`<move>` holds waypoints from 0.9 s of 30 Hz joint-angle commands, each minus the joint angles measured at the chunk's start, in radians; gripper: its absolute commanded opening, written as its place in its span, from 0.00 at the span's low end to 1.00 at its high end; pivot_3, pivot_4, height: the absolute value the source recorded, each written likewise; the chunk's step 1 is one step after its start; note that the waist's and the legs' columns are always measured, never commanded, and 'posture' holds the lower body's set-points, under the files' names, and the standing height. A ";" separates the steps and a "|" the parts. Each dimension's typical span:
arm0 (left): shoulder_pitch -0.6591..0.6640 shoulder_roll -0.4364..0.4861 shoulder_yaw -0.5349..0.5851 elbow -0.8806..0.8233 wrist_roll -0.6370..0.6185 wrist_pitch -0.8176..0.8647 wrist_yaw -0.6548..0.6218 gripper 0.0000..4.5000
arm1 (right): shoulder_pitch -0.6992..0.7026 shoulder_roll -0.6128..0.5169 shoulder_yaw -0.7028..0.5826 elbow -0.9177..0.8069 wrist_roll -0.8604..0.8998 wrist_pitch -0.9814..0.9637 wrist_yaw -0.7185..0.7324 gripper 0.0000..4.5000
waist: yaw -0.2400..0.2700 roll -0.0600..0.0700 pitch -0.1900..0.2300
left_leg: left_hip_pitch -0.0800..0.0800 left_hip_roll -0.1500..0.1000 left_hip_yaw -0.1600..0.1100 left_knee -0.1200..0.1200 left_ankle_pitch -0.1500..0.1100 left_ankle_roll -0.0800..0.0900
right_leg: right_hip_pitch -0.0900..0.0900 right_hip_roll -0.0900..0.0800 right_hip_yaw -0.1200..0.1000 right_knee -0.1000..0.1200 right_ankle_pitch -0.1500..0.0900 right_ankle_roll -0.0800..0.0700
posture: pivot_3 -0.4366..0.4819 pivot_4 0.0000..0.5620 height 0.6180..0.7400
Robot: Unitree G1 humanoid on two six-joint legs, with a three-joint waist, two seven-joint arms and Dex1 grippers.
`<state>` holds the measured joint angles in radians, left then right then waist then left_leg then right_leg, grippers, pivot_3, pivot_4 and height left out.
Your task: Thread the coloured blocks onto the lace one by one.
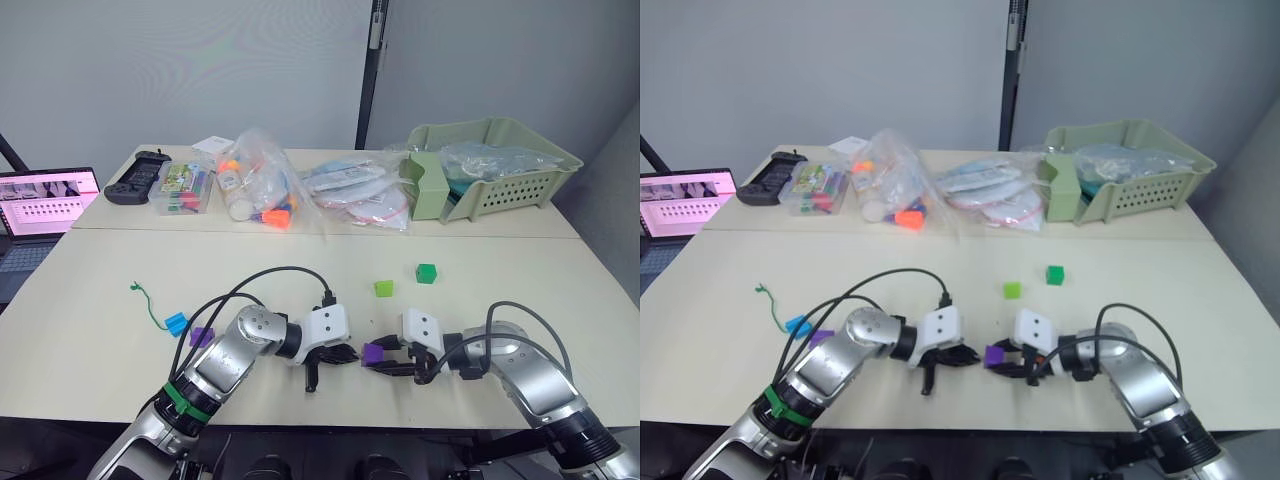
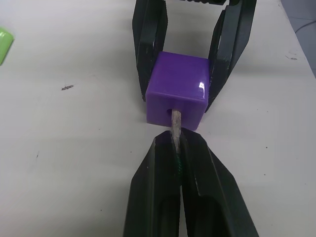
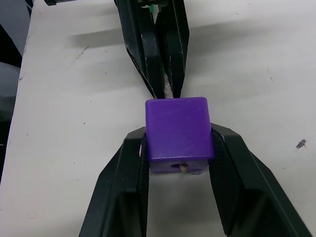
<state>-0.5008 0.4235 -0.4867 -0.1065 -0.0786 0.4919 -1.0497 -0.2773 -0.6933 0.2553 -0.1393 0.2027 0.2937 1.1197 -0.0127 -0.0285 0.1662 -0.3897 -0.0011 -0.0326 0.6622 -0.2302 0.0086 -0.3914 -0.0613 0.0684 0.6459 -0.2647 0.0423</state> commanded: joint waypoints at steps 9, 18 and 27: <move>-0.043 -0.129 -0.071 0.061 -0.006 -0.092 -0.048 0.00 | -0.013 0.023 0.010 -0.028 -0.012 0.016 -0.020 0.26 | 0.013 0.000 0.000 | 0.001 0.000 0.002 0.002 0.000 0.000 | 0.003 -0.001 0.000 0.000 0.000 0.001 | 0.48 0.27 1.00; -0.034 -0.036 0.034 0.014 -0.039 -0.058 -0.094 0.48 | 0.014 0.006 -0.007 -0.032 -0.025 0.026 -0.029 0.26 | 0.004 0.000 0.000 | 0.001 0.000 0.002 0.003 0.000 0.000 | 0.002 0.000 0.000 0.000 0.001 0.001 | 0.48 0.27 1.00; 0.013 0.061 0.066 0.007 -0.059 -0.058 -0.105 0.57 | 0.024 -0.001 -0.016 -0.032 -0.026 0.025 -0.035 0.26 | 0.000 0.000 0.000 | 0.001 0.001 0.000 0.002 0.000 0.000 | 0.002 0.000 0.000 0.000 0.001 0.001 | 0.48 0.27 1.00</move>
<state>-0.4863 0.4898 -0.4304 -0.0876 -0.1370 0.4536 -1.1653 -0.2607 -0.6899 0.2453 -0.1654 0.1833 0.3138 1.0938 -0.0129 -0.0285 0.1661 -0.3890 -0.0007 -0.0331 0.6644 -0.2300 0.0084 -0.3895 -0.0611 0.0684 0.6459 -0.2640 0.0434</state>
